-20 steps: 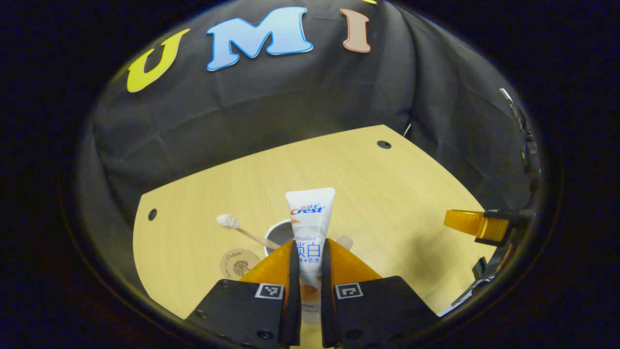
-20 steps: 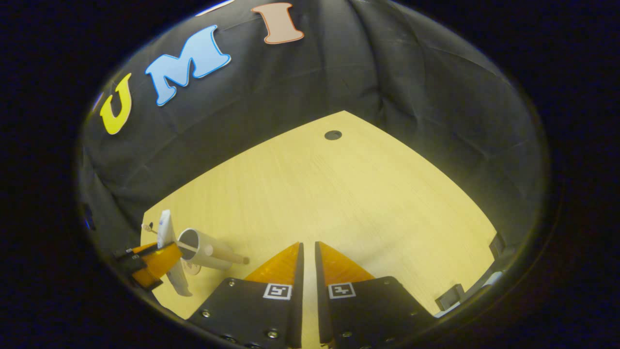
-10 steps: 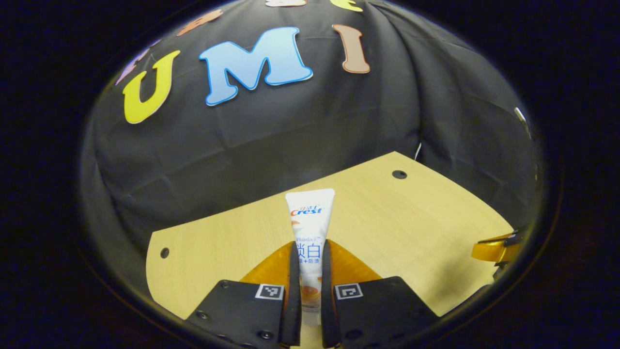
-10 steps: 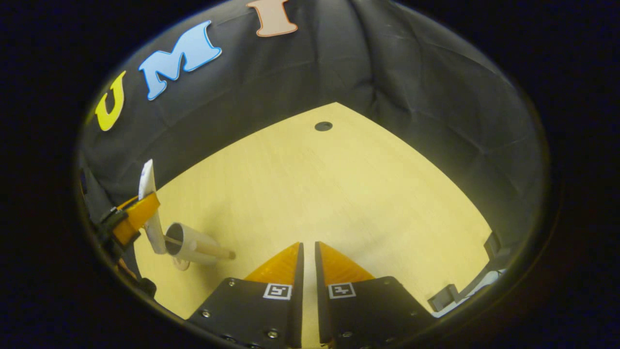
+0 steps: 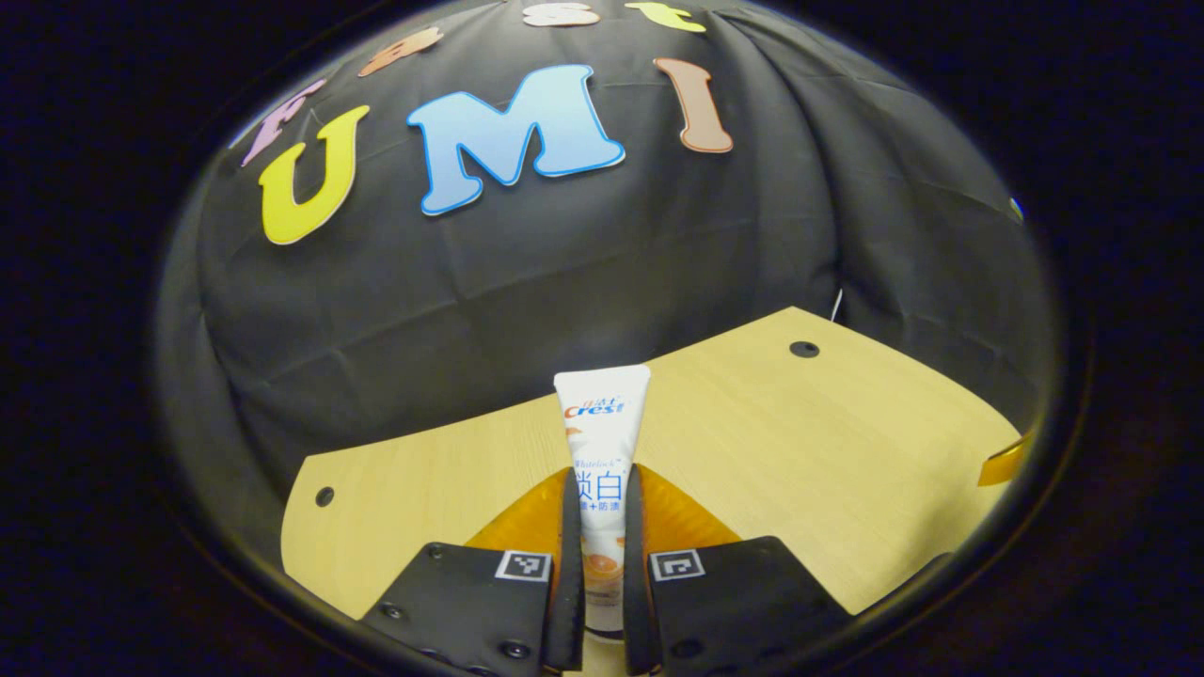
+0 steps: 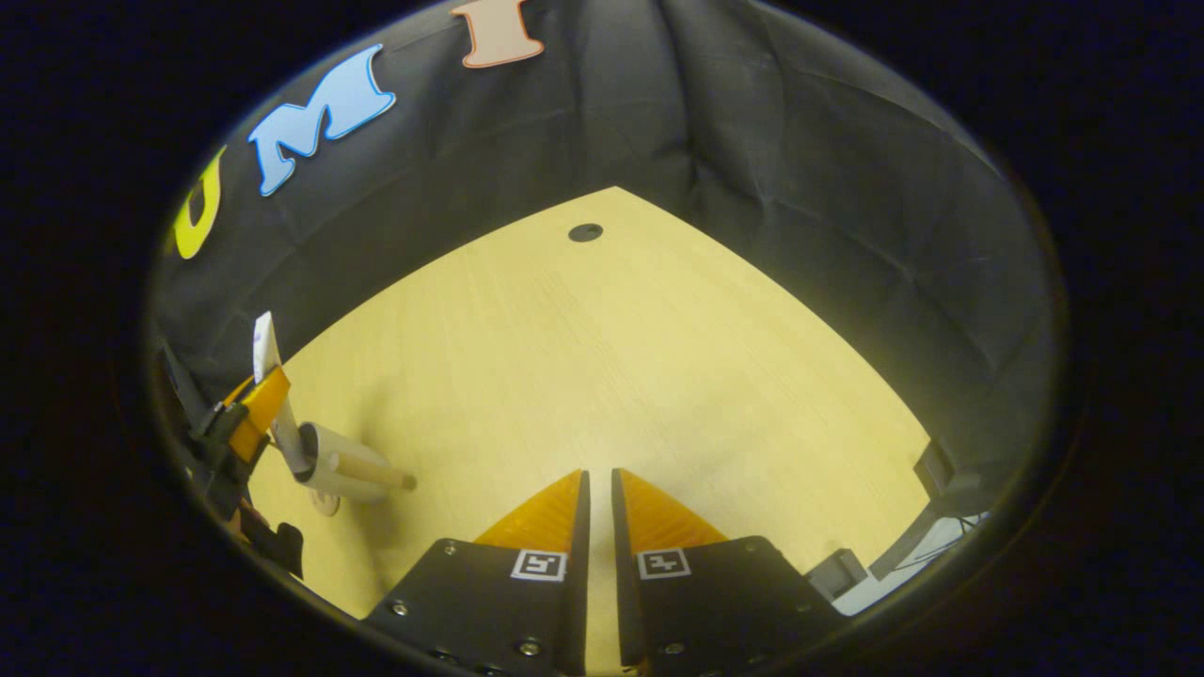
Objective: Put the toothbrush and toothpaste on the desktop into the cup, then pick up the cup and place it on the coaster on the desktop.
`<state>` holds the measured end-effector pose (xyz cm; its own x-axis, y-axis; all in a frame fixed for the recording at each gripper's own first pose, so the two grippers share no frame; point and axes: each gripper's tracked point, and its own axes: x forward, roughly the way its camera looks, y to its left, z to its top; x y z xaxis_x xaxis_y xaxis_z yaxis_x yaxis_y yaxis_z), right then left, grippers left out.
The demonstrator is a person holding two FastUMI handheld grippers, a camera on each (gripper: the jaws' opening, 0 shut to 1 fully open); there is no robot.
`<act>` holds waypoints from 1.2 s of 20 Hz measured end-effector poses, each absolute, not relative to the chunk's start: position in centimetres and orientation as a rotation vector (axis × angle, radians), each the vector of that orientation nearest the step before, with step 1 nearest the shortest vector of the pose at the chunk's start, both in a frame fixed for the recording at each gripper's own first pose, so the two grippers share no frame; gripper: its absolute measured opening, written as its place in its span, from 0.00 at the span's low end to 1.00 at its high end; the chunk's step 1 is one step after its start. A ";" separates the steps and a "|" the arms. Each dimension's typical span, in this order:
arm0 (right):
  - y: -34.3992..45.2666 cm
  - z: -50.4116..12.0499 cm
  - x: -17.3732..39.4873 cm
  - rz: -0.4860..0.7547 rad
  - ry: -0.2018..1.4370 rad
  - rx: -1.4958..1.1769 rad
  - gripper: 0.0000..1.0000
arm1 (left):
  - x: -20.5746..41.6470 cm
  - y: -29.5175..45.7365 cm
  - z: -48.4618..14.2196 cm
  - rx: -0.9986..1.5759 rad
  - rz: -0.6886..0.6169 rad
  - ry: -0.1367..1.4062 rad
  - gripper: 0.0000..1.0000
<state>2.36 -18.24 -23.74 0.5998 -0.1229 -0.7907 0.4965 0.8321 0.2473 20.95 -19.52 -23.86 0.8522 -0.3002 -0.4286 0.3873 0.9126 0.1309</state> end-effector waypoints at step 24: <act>-15.3 -23.6 2.7 -0.257 0.842 0.492 0.13 | 14.3 -17.4 -18.8 0.189 -0.298 0.341 0.67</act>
<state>2.72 -15.34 -23.59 0.6441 -0.0250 -0.7645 0.4054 0.8587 0.3134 14.29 -17.41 -18.76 0.8995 -0.2543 -0.3553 0.3174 0.9391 0.1316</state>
